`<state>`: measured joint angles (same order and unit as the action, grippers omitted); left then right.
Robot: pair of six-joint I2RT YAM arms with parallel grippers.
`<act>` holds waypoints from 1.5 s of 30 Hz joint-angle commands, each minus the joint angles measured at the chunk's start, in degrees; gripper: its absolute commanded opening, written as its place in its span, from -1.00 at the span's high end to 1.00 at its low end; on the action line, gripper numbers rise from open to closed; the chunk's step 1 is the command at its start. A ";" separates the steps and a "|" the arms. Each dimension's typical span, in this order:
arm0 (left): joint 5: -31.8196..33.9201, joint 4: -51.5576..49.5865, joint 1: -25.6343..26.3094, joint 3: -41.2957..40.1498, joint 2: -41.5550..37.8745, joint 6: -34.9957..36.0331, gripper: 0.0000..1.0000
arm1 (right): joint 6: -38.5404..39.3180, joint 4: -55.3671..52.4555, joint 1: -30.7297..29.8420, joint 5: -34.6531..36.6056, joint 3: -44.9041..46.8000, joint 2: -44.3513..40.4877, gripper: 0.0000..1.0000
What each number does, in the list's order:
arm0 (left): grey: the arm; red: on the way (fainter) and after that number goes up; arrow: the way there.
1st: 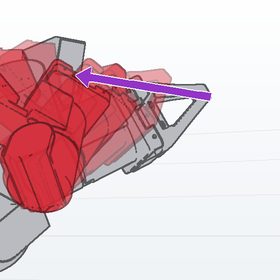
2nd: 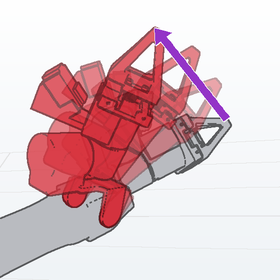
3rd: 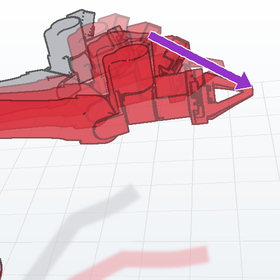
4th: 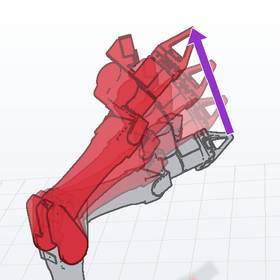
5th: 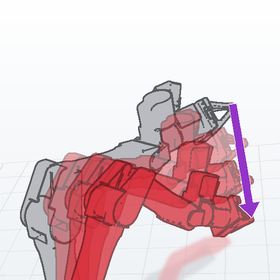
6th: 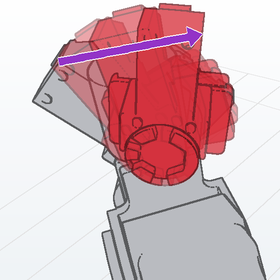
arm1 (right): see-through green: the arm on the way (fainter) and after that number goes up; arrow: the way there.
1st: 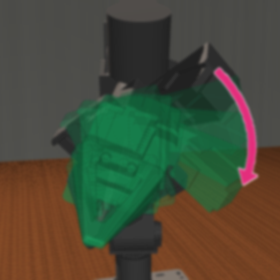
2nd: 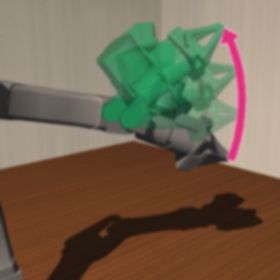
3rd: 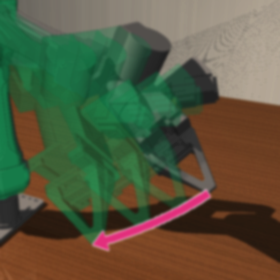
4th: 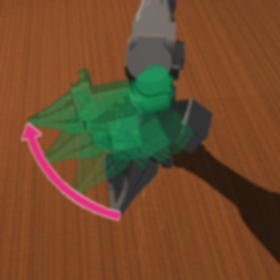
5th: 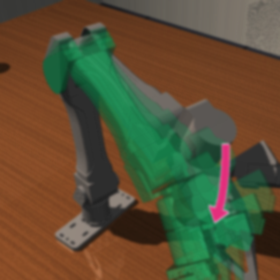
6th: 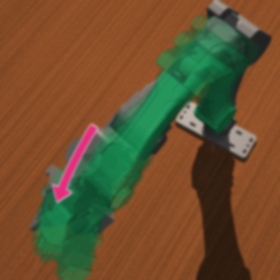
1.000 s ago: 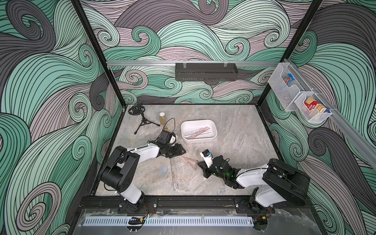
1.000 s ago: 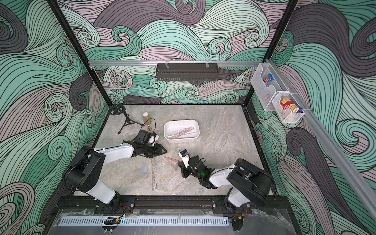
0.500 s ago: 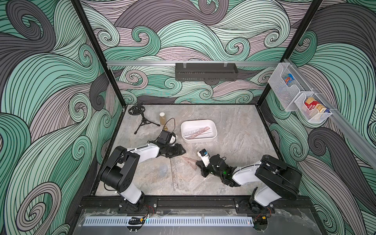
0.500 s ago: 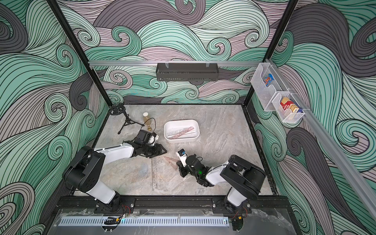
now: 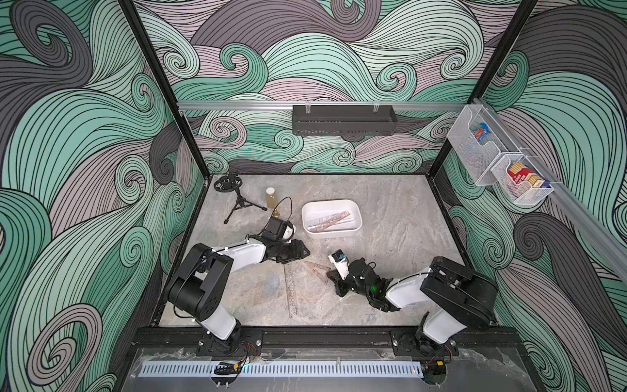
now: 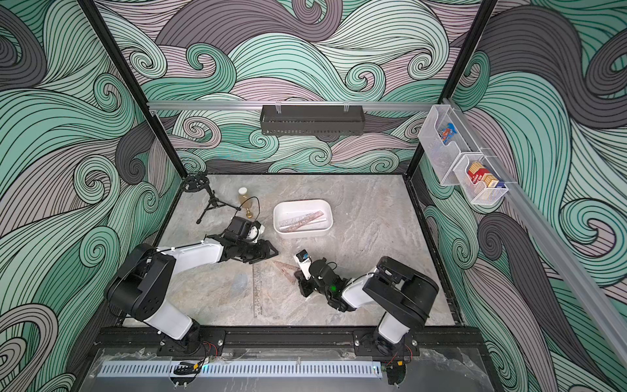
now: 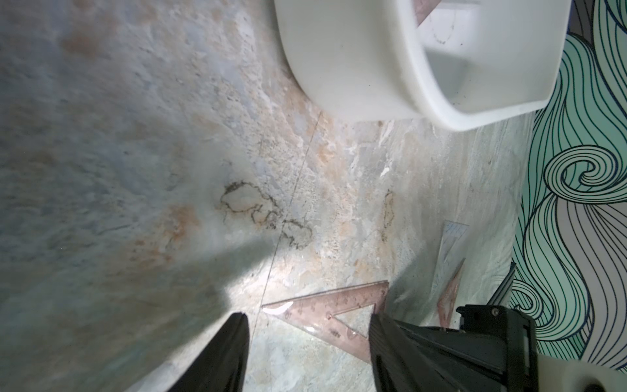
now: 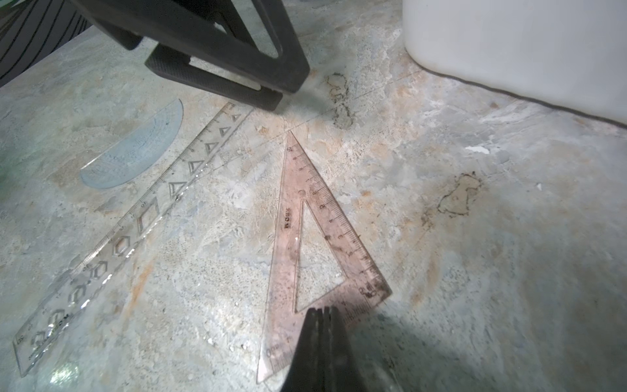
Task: Put the scattered rulers into the storage box
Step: Pick up the ruler from the center of the board.
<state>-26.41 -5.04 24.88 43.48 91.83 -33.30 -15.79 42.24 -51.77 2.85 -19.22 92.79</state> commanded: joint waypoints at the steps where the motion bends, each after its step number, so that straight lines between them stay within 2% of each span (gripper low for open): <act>1: -0.64 0.89 0.37 0.81 1.26 -0.36 -0.21 | -0.73 0.69 0.06 -0.47 0.01 0.73 1.00; 23: -2.97 3.49 2.11 0.03 3.29 -1.77 -0.22 | -1.70 -0.14 0.06 -1.09 -0.16 2.83 1.00; 33: -1.63 2.05 2.19 3.60 6.68 -2.39 -0.21 | -1.91 -0.09 0.05 -1.07 -0.30 3.75 1.00; 39: -1.91 2.55 2.54 3.89 7.37 -2.36 -0.08 | -1.93 -0.14 0.09 -0.98 -0.39 3.89 1.00; 45: -2.33 3.21 3.24 4.16 8.08 -2.25 0.17 | -1.94 -0.14 0.18 -1.08 -0.39 3.97 1.00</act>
<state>-28.75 -1.41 27.51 46.50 98.76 -35.73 -17.15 44.88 -51.77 2.42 -19.62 95.57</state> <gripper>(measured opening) 0.423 0.050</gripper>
